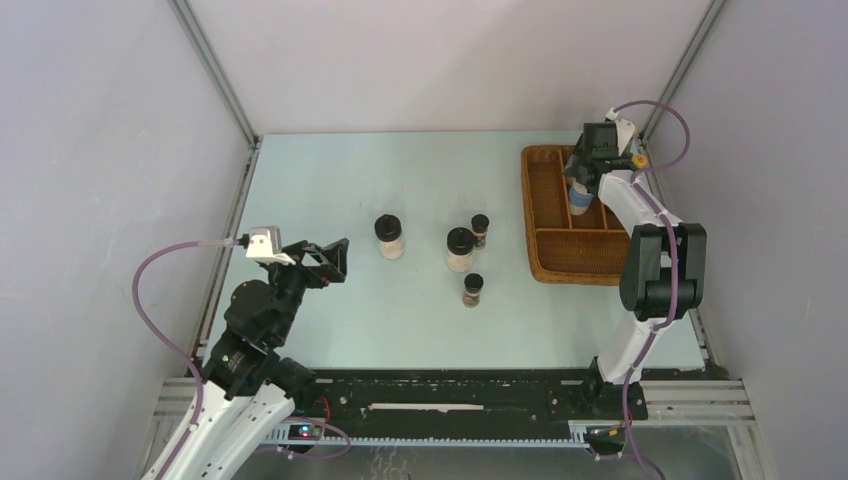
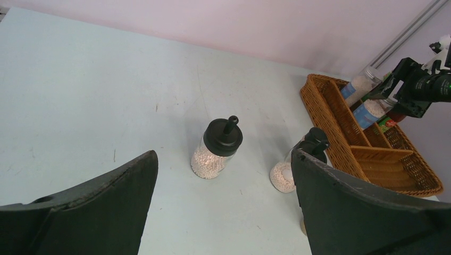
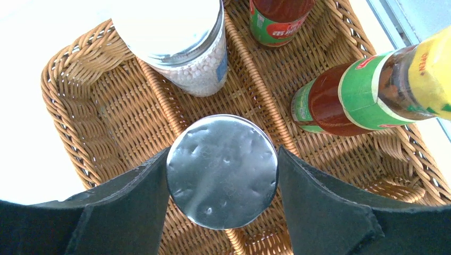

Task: Organize the condiment bottles
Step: Place the bottle in the storage box.

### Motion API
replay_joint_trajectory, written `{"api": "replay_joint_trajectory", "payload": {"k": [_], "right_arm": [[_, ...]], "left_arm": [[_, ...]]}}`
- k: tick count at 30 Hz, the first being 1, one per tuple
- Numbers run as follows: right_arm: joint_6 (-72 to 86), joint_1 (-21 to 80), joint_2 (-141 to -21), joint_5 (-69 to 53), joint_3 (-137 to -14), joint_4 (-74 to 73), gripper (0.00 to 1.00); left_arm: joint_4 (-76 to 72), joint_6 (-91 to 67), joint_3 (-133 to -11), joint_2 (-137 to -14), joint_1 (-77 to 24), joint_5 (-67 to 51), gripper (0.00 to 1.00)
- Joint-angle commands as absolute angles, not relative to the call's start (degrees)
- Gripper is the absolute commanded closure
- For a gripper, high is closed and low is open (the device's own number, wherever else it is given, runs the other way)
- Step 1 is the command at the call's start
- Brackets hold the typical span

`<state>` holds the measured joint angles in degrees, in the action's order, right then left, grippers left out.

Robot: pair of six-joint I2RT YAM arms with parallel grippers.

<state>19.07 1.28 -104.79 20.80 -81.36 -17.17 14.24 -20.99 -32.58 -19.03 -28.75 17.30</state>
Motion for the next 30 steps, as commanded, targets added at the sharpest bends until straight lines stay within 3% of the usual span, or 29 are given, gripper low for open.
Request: {"api": "replay_joint_trajectory", "payload": {"k": [1,30], "right_arm": [[19.5,1.7,-104.5,21.1,-84.9,-17.2,0.22],[16.4,4.7,-95.4,25.8,-88.1,-21.7,0.21]], "left_arm": [[12.1,-21.4,-31.2,-19.2,-29.0,16.6,0.00],[13.1,-21.6,-31.0,-15.6,-29.0,16.3,0.00]]}}
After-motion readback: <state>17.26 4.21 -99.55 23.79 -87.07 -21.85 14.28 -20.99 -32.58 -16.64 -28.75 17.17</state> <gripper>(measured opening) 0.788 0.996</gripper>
